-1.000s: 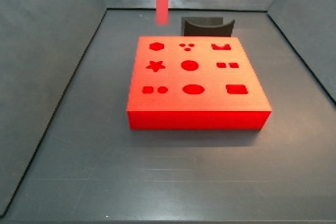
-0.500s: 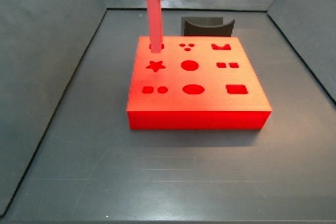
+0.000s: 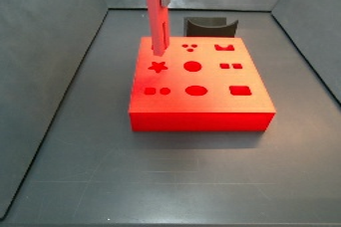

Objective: Insert the double-square object.

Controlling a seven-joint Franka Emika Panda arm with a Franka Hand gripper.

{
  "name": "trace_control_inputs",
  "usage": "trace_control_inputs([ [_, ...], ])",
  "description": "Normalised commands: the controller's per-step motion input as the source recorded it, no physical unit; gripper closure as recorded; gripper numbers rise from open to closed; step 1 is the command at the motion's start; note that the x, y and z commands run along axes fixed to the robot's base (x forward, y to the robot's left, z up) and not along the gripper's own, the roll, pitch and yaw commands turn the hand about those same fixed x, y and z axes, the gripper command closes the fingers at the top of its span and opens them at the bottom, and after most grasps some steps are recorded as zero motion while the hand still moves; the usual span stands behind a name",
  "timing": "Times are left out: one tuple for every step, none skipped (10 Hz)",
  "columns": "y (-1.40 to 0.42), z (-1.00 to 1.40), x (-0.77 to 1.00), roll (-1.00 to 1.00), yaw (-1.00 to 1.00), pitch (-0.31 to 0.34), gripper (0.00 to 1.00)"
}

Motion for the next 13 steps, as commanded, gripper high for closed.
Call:
trace_control_inputs([
  [0.00, -0.14, 0.47, 0.10, -0.62, 0.000, 1.00],
  [0.00, -0.07, 0.36, 0.05, -0.75, 0.000, 1.00],
  [0.00, 0.00, 0.33, 0.01, -0.78, 0.000, 1.00],
  [0.00, 0.00, 0.43, 0.00, -0.70, 0.000, 1.00],
  [0.00, 0.00, 0.51, 0.00, -0.61, 0.000, 1.00],
  [0.00, 0.00, 0.55, 0.01, -0.58, 0.000, 1.00],
  [0.00, 0.00, 0.56, 0.02, -0.56, 0.000, 1.00],
  [0.00, -0.03, 0.56, 0.04, -0.55, 0.000, 1.00],
  [0.00, -0.13, 0.55, 0.10, -0.52, 0.013, 1.00],
  [0.00, -0.17, 0.54, 0.12, -0.49, 0.043, 1.00],
  [0.00, -0.24, 0.53, 0.16, -0.48, 0.059, 1.00],
  [0.00, -0.22, 0.53, 0.15, -0.48, 0.064, 1.00],
  [0.00, -0.18, 0.54, 0.14, -0.45, 0.090, 1.00],
])
